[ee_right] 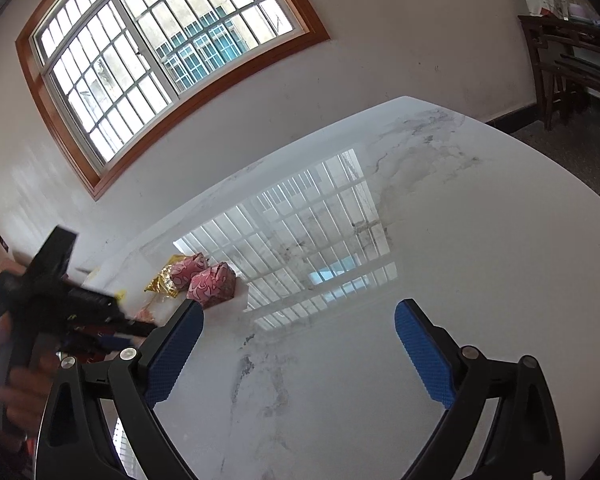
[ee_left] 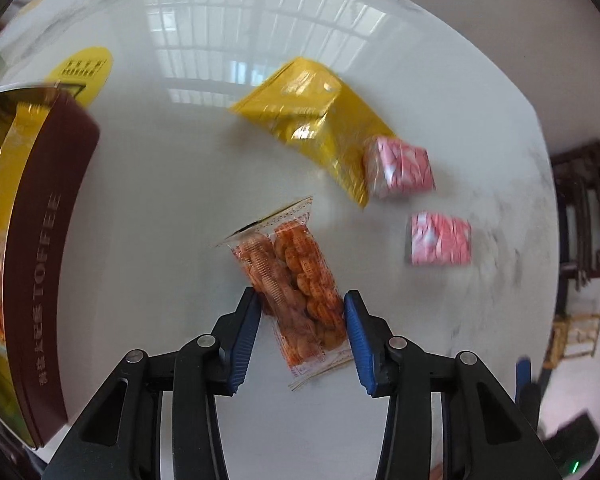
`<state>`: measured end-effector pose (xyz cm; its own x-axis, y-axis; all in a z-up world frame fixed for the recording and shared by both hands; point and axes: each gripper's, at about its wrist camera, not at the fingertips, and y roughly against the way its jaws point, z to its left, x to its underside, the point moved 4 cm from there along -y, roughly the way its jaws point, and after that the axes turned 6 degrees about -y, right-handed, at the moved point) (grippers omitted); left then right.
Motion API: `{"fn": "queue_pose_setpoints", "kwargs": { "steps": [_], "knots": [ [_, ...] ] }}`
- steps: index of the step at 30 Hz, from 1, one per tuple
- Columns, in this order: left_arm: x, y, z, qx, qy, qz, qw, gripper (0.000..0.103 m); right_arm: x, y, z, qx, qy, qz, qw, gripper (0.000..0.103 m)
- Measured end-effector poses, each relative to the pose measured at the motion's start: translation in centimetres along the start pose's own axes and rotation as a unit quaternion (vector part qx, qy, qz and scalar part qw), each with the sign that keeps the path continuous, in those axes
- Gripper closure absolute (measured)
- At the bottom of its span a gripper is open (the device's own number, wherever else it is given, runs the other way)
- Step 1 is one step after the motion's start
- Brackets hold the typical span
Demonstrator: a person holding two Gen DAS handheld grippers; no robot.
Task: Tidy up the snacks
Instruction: 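Grasp the orange twist snack packet with the left gripper and lift, then grasp the pink wrapped candy cube with the right gripper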
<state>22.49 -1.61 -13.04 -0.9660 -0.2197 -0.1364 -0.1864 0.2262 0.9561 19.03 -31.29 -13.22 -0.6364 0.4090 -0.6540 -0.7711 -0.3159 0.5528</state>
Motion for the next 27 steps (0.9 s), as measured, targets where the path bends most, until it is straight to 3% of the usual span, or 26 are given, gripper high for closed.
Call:
{"fn": "queue_pose_setpoints", "kwargs": {
  "steps": [8, 13, 20, 27],
  "knots": [
    [4.0, 1.5, 2.9, 0.027, -0.018, -0.021, 0.9992, 0.059, 0.3, -0.5, -0.1, 0.016, -0.001, 0.014, 1.0, 0.007],
    [6.1, 3.0, 2.9, 0.028, -0.056, -0.044, 0.9971, 0.059, 0.5, -0.9, 0.2, 0.025, 0.007, 0.023, 0.999, 0.007],
    [7.9, 4.7, 2.3, 0.04, -0.084, -0.062, 0.9937, 0.059, 0.8, -3.2, 5.9, -0.012, 0.092, 0.058, 0.994, 0.007],
    [7.9, 6.4, 3.0, 0.055, -0.083, -0.072, 0.9924, 0.059, 1.2, -8.8, 10.2, 0.027, 0.15, 0.086, 0.985, 0.007]
  ]
}}
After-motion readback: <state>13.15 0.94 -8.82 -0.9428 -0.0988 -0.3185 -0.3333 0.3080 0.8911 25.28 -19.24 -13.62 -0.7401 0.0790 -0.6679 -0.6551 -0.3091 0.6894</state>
